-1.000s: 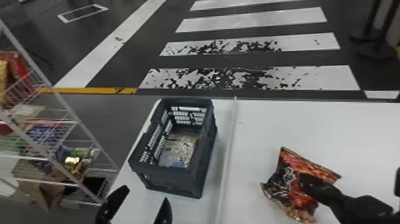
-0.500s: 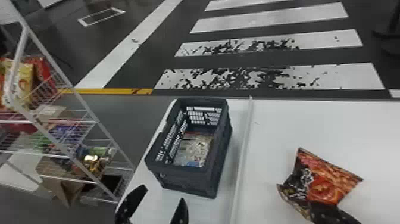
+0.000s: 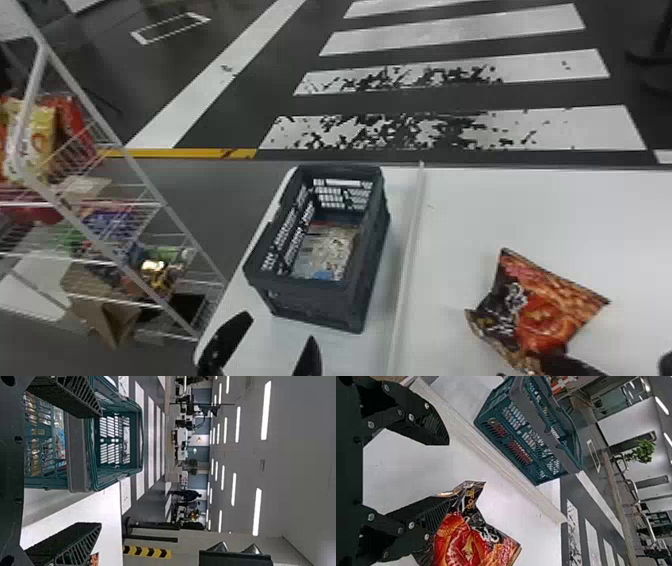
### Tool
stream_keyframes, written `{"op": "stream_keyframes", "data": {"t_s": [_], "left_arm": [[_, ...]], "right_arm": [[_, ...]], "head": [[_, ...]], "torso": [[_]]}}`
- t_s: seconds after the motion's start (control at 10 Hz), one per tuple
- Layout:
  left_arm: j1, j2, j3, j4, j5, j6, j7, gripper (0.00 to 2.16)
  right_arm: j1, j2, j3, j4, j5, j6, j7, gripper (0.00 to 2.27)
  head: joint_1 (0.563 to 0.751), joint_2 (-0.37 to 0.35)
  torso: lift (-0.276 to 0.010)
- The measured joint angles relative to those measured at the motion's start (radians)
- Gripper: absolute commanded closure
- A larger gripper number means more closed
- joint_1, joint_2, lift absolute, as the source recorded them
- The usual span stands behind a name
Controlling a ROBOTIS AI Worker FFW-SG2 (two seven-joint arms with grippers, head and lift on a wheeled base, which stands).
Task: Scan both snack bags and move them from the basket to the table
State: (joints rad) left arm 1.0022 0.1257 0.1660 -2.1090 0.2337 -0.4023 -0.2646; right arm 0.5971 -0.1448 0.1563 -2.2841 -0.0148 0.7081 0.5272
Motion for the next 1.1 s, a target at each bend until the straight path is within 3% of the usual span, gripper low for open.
{"op": "stream_keyframes", "data": {"t_s": [0.3,0.7,1.1], "left_arm": [[0.011,0.001,0.01,0.004,0.021,-0.025,-0.024,0.01],[0.012,0.001,0.016,0.017,0.036,-0.045,-0.063,0.01],[0.023,0.001,0.02,0.024,0.048,-0.079,-0.097,0.01]], "right_arm": [[-0.014,-0.078,0.112,0.069,0.142,-0.156,-0.101,0.16],[-0.072,-0.095,0.154,0.18,0.223,-0.262,-0.121,0.16],[-0.119,-0.148,0.187,0.287,0.247,-0.393,-0.149,0.17]], "head": [[0.695,0.35],[0.695,0.35],[0.695,0.35]], "torso": [[-0.098],[-0.098],[-0.098]]}}
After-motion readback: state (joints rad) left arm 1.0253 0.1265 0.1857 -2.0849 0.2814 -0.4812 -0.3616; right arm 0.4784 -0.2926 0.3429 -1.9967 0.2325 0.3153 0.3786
